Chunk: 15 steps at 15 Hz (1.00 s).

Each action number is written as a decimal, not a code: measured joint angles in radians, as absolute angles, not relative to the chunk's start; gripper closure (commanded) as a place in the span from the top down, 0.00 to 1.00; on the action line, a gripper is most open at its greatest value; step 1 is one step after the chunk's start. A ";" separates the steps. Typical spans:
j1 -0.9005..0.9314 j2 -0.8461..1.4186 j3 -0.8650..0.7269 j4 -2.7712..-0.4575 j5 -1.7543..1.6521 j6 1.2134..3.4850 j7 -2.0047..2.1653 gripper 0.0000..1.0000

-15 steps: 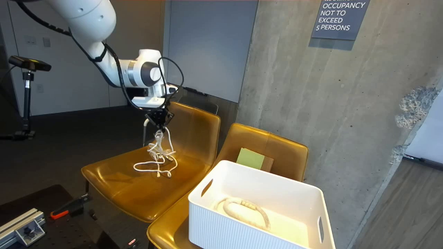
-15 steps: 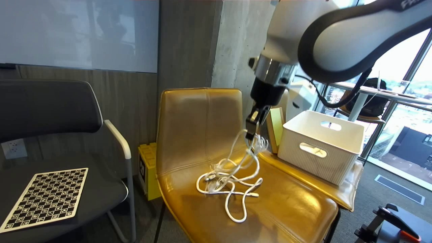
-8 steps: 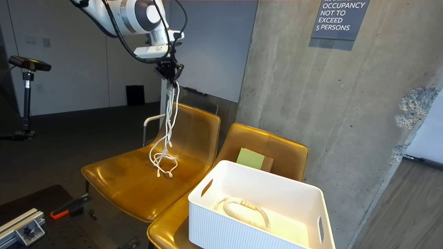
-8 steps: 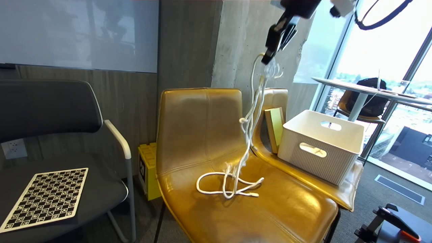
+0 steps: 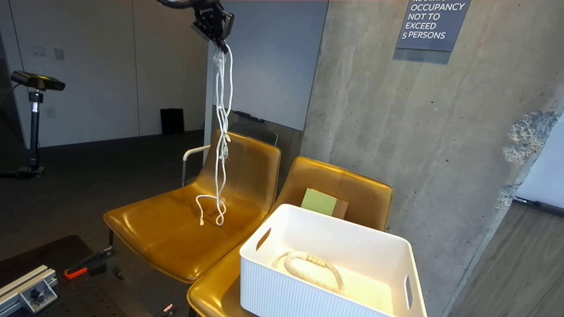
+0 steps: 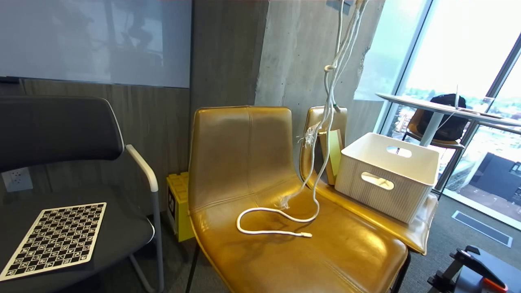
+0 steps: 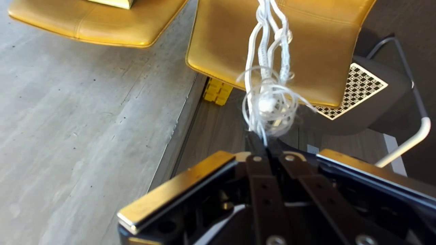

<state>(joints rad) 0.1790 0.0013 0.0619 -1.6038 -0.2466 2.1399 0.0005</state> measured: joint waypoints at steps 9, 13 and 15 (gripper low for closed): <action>0.171 -0.012 0.072 -1.583 -0.265 2.131 0.001 0.01; 0.170 -0.002 0.090 -1.667 -0.285 2.141 0.004 0.01; 0.169 0.006 0.093 -1.695 -0.283 2.141 0.008 0.01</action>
